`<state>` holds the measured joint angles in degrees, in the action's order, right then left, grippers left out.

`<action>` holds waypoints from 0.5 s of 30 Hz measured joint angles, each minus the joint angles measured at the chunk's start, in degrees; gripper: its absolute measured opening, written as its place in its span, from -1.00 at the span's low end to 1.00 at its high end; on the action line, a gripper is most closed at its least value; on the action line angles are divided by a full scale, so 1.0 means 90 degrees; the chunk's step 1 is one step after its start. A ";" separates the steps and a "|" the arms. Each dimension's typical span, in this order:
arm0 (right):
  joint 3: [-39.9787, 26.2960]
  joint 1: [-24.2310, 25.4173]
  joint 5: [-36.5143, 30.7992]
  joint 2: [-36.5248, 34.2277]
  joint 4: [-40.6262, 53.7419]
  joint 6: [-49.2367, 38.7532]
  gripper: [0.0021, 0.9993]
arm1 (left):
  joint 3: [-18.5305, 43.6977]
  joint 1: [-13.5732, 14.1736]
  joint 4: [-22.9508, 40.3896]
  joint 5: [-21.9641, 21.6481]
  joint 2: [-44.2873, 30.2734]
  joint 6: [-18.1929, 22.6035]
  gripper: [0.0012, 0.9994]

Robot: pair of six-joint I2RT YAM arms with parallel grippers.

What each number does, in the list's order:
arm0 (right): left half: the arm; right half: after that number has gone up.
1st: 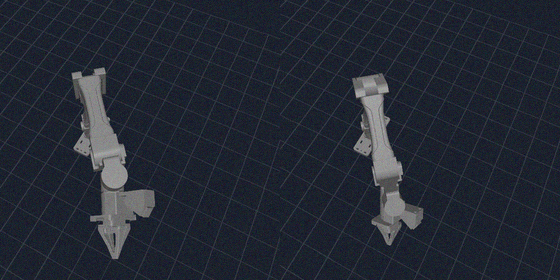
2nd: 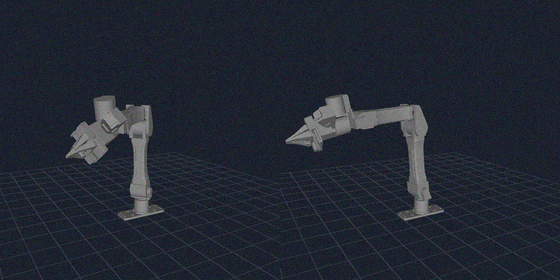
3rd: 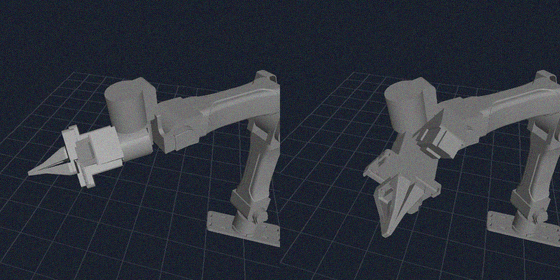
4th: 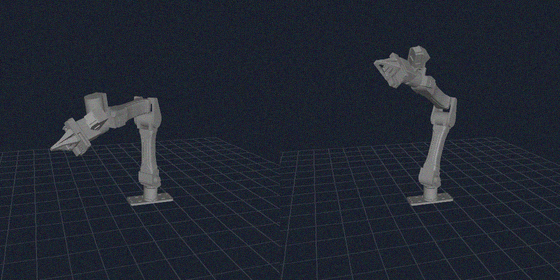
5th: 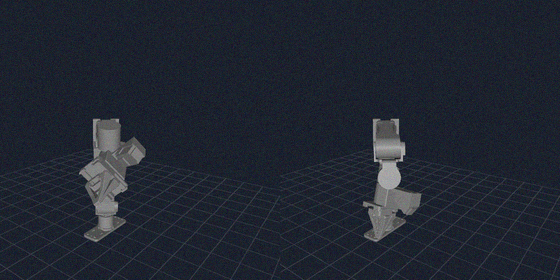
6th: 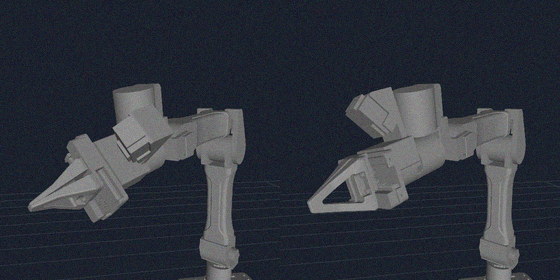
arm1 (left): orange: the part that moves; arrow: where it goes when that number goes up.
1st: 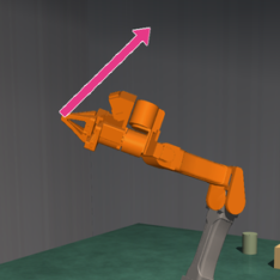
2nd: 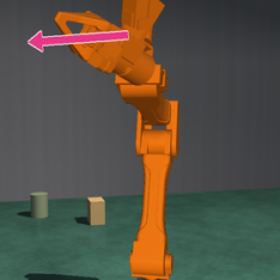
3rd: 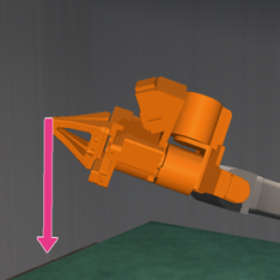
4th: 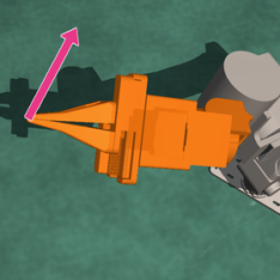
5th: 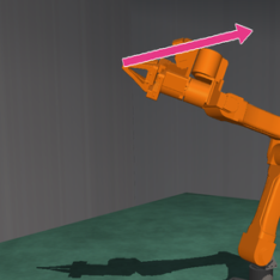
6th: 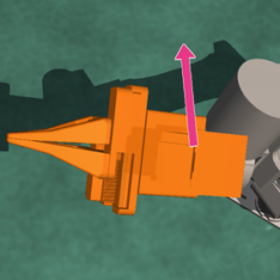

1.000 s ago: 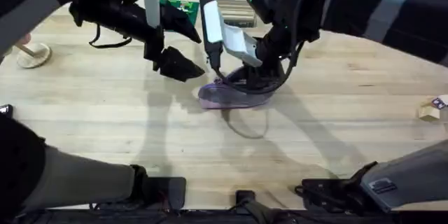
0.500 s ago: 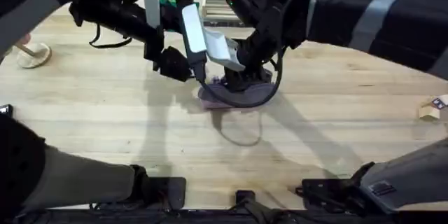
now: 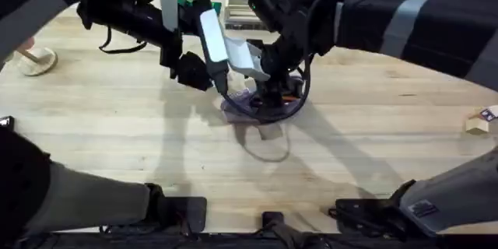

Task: Unzip the bag, pick up the pens from the table one at a time and place them inside, then zip the bag closed.

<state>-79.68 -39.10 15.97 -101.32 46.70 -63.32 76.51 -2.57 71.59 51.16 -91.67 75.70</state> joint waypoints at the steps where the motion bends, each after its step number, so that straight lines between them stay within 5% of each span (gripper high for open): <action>1: 0.0000 -0.0005 0.0000 0.0000 0.0002 -0.0001 0.99 | 0.0000 0.0002 0.0000 0.0000 -0.0001 0.0000 0.99; 15: 0.0000 -0.0011 0.0035 0.0386 0.0012 0.0473 1.00 | 0.0000 0.0002 -0.0032 0.0002 -0.0001 0.0000 0.99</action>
<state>-79.68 -39.20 16.28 -97.84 46.81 -59.07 76.51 -2.55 71.31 51.18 -91.68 75.70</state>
